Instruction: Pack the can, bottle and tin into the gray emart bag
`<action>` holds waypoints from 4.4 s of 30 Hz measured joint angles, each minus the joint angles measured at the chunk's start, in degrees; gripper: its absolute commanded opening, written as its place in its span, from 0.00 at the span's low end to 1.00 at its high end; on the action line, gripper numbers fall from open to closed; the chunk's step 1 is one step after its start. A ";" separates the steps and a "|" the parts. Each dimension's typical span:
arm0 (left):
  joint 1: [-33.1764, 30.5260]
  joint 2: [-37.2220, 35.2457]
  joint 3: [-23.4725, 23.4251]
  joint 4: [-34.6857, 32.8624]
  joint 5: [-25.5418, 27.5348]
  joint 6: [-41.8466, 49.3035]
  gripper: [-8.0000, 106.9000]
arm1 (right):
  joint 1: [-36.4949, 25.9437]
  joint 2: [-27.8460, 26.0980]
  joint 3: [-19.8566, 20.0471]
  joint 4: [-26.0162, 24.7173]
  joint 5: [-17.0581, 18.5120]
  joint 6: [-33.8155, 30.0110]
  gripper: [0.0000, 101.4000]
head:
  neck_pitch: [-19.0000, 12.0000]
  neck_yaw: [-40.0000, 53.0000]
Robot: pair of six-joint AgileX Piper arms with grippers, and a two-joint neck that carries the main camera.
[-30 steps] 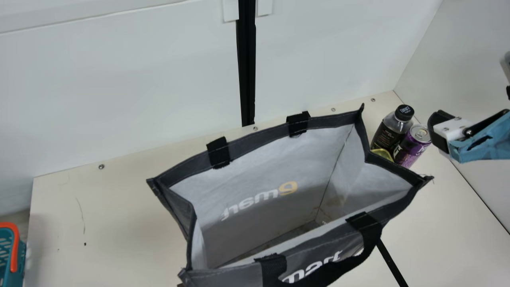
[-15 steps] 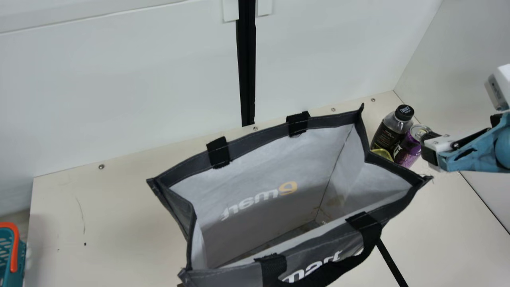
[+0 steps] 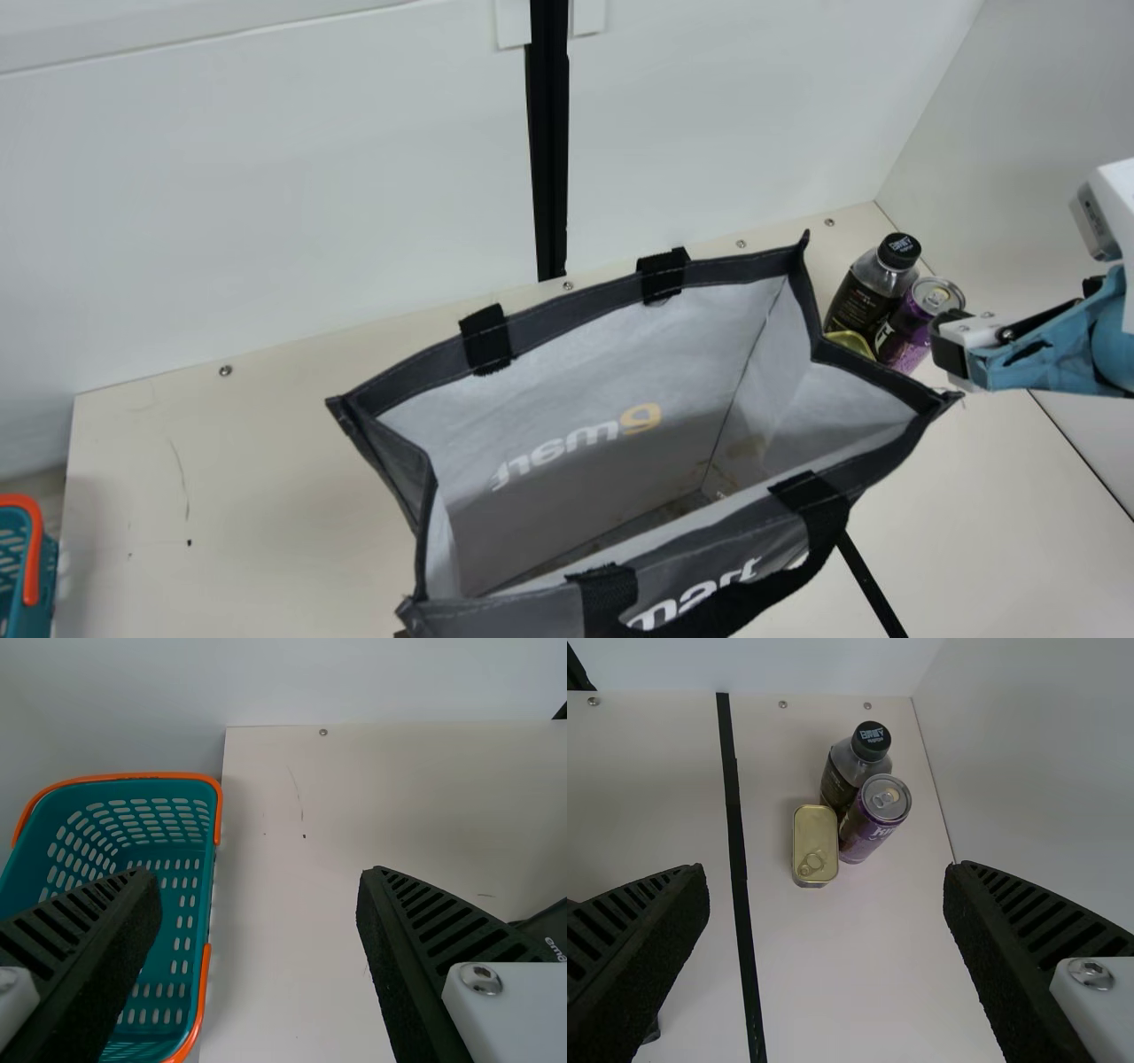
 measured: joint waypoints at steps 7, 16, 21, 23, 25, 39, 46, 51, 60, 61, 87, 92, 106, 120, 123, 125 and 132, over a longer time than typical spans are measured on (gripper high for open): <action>0.00 0.00 0.00 0.00 0.00 0.00 0.85 | 0.00 0.00 0.00 0.00 0.00 0.00 0.90 | 0.00 0.09; 0.00 0.00 0.00 0.00 0.00 0.00 0.85 | 0.00 0.00 0.00 0.00 0.00 0.00 0.90 | 0.00 0.09; 0.00 0.00 0.00 0.00 0.00 0.00 0.85 | 0.00 0.00 0.00 0.00 0.00 0.00 0.90 | 0.00 0.00; 0.00 0.00 0.00 0.00 0.00 0.00 0.85 | 0.00 0.00 0.00 0.00 0.00 0.00 0.90 | 0.00 0.00; 0.00 0.00 0.00 0.00 0.00 0.00 0.85 | 0.00 0.00 0.00 0.00 0.00 0.00 0.90 | 0.00 0.09; -0.83 0.22 0.00 0.13 -0.19 -0.12 0.85 | 0.00 0.00 0.00 0.00 0.00 0.00 0.90 | 0.00 0.00; -3.01 0.94 -1.24 0.31 -0.07 -0.37 0.85 | 0.00 0.00 0.00 0.00 0.00 0.00 0.90 | 0.00 0.00; -5.02 1.56 -2.86 1.50 -0.21 -1.17 0.85 | 0.00 0.00 0.00 0.00 0.00 0.00 0.90 | 0.00 0.00; -9.86 4.08 -6.63 4.03 -0.32 -4.97 0.85 | 0.00 0.00 0.00 0.00 0.00 0.00 0.90 | 0.00 0.00; -10.64 4.42 -7.11 4.37 -0.46 -5.44 0.85 | 0.00 0.00 0.00 0.00 0.00 0.00 0.90 | 0.00 0.00; -41.71 18.86 -22.31 26.10 0.36 -24.13 0.85 | 0.00 0.00 0.00 0.00 0.00 0.00 0.90 | 0.00 0.00; -47.28 21.50 -24.18 29.76 0.36 -26.98 0.85 | 0.00 0.00 0.00 0.00 0.00 0.00 0.90 | 0.00 0.00; -54.90 26.52 -30.95 32.62 0.36 -29.22 0.85 | 0.00 0.00 0.00 0.00 0.00 0.00 0.90 | 0.00 0.09; -58.35 31.50 -40.20 30.28 0.14 -24.65 0.85 | 0.00 0.00 0.00 0.00 0.00 0.00 0.90 | 0.00 0.09; -58.63 32.79 -42.11 29.19 -0.33 -22.59 0.85 | 0.00 0.00 0.00 0.00 0.00 0.00 0.90 | 0.00 0.00; -58.63 33.65 -43.33 28.39 -0.44 -21.41 0.85 | 0.00 0.00 0.00 0.00 0.00 0.00 0.90 | 0.00 0.00; -58.02 36.77 -47.61 24.66 -1.53 -16.69 0.85 | 0.00 0.00 0.00 0.00 0.00 0.00 0.90 | 0.00 0.00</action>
